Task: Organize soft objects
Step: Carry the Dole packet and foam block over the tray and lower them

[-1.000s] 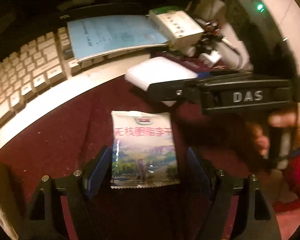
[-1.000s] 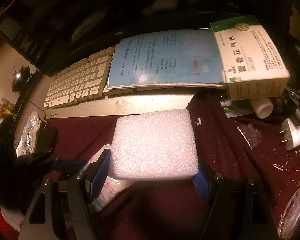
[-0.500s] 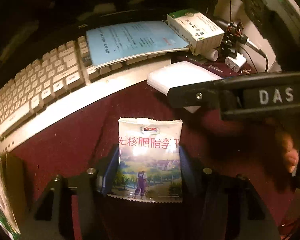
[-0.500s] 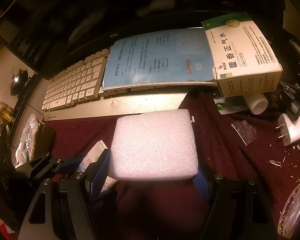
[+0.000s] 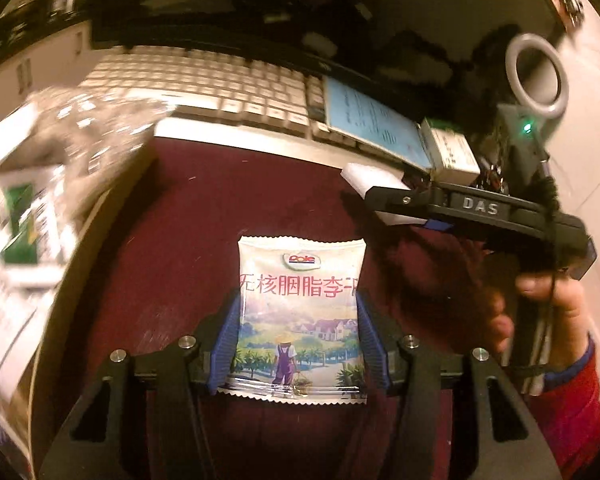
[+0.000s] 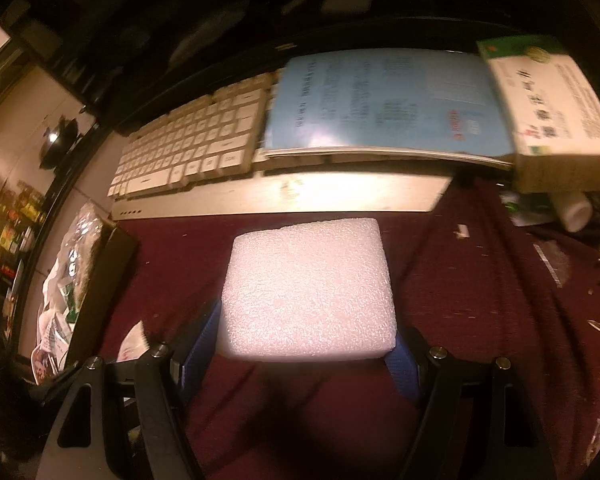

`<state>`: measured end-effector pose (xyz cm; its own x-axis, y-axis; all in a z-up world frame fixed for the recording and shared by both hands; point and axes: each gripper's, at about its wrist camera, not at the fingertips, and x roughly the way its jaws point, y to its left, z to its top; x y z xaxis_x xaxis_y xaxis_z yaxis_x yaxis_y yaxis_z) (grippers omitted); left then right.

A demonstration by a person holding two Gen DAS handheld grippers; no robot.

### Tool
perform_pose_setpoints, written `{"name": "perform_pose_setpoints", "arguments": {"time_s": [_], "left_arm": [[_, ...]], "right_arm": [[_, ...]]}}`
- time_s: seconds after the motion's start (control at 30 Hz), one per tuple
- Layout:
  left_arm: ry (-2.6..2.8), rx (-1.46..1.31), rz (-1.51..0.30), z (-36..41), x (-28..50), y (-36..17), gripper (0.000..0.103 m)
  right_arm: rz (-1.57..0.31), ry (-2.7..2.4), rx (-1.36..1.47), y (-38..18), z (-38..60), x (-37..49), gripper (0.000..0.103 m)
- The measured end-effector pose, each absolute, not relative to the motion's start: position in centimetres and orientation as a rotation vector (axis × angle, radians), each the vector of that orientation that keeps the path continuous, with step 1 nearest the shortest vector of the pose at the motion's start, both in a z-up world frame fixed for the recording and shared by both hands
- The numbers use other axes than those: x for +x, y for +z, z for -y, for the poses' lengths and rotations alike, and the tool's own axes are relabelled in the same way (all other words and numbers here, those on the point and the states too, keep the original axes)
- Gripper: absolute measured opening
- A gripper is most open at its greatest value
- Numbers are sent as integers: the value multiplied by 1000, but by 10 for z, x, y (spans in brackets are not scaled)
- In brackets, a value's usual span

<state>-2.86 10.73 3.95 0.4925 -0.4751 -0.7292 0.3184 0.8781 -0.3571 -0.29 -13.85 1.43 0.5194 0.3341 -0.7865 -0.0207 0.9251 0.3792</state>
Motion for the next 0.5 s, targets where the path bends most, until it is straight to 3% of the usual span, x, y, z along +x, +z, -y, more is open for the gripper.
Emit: {"name": "perform_pose_setpoints", "arguments": {"time_s": [0.5], "left_arm": [[-394, -326, -819, -165, -100, 74, 54]], "right_arm": [[-988, 325, 268, 27, 89, -11, 79]]}}
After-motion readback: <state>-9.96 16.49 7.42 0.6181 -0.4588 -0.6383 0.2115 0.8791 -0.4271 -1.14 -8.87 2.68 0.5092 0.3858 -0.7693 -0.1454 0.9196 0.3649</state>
